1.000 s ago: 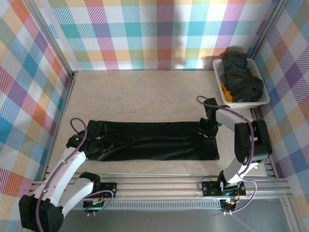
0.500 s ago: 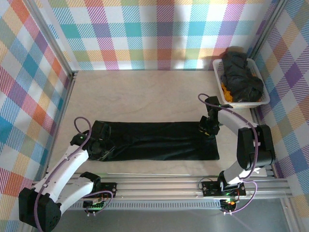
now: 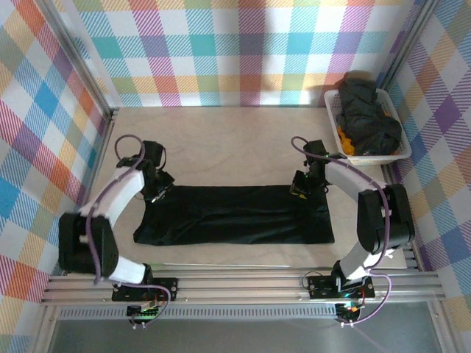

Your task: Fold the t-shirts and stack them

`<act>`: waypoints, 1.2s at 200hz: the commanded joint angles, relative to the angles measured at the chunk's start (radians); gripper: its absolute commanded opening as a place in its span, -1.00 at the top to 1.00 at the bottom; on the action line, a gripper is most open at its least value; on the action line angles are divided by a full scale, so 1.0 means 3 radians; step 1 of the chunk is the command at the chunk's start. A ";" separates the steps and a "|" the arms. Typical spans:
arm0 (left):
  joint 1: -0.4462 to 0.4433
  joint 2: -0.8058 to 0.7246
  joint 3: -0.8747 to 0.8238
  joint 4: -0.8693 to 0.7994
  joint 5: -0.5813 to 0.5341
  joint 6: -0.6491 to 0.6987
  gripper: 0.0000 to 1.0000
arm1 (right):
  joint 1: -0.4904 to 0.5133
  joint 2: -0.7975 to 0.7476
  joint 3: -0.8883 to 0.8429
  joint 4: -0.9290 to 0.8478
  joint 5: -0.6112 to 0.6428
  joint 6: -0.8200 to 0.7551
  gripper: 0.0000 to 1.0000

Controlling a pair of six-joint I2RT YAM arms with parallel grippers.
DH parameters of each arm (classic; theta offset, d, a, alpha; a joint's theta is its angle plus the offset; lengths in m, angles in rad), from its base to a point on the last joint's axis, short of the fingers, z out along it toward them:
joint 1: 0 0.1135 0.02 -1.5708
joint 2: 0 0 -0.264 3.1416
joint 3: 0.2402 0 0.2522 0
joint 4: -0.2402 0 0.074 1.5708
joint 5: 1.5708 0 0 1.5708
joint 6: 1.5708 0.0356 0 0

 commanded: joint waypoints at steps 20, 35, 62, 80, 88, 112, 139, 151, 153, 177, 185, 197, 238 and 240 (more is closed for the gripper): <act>0.0395 0.0773 0.0156 0.0208 -0.0066 0.0115 0.60 | 0.0006 0.0387 0.0347 -0.0291 0.0008 -0.0083 0.53; 0.0589 0.0860 0.0057 0.0326 -0.0116 0.0119 0.65 | 0.0001 0.0550 0.0476 -0.0432 0.0082 -0.0090 0.53; 0.0870 0.1002 0.0077 0.0477 -0.0052 0.0256 0.65 | -0.0009 0.0792 0.0643 -0.0591 0.0196 -0.0122 0.54; 0.0987 0.1120 0.0165 0.0454 -0.0012 0.0299 0.66 | -0.0014 0.0889 0.0696 -0.0655 0.0278 -0.0117 0.58; 0.1036 0.1158 0.0176 0.0463 0.0006 0.0292 0.66 | -0.0024 0.0896 0.0683 -0.0643 0.0292 -0.0097 0.58; 0.1114 0.1255 0.0172 0.0613 0.0236 0.0282 0.66 | -0.0024 0.0916 0.0668 -0.0584 0.0239 -0.0076 0.58; 0.1099 0.1447 0.0296 0.0713 0.0584 0.0265 0.66 | -0.0042 0.1093 0.0868 -0.0629 0.0218 -0.0108 0.59; 0.1094 0.1518 0.0406 0.0741 0.0653 0.0277 0.64 | -0.0091 0.1236 0.1040 -0.0685 0.0200 -0.0134 0.59; 0.1091 0.1536 0.0423 0.0756 0.0667 0.0283 0.63 | -0.0099 0.1265 0.1078 -0.0699 0.0203 -0.0136 0.59; 0.1089 0.1785 0.0919 0.0680 0.0853 0.0443 0.42 | -0.0248 0.1519 0.1481 -0.0801 0.0237 -0.0189 0.59; 0.1080 0.1818 0.1096 0.0615 0.0845 0.0522 0.36 | -0.0284 0.1580 0.1614 -0.0796 0.0232 -0.0233 0.60; 0.1056 0.1729 0.1232 0.0558 0.0779 0.0587 0.24 | -0.0286 0.1601 0.1796 -0.0754 0.0217 -0.0378 0.57; 0.0587 0.0934 0.0924 0.0744 0.0681 0.0995 -0.20 | -0.0071 0.0849 0.1592 -0.0133 -0.0210 -0.0900 0.07; 0.0550 0.0921 0.0908 0.0760 0.0694 0.1022 -0.20 | -0.0059 0.0812 0.1573 -0.0117 -0.0236 -0.0906 0.06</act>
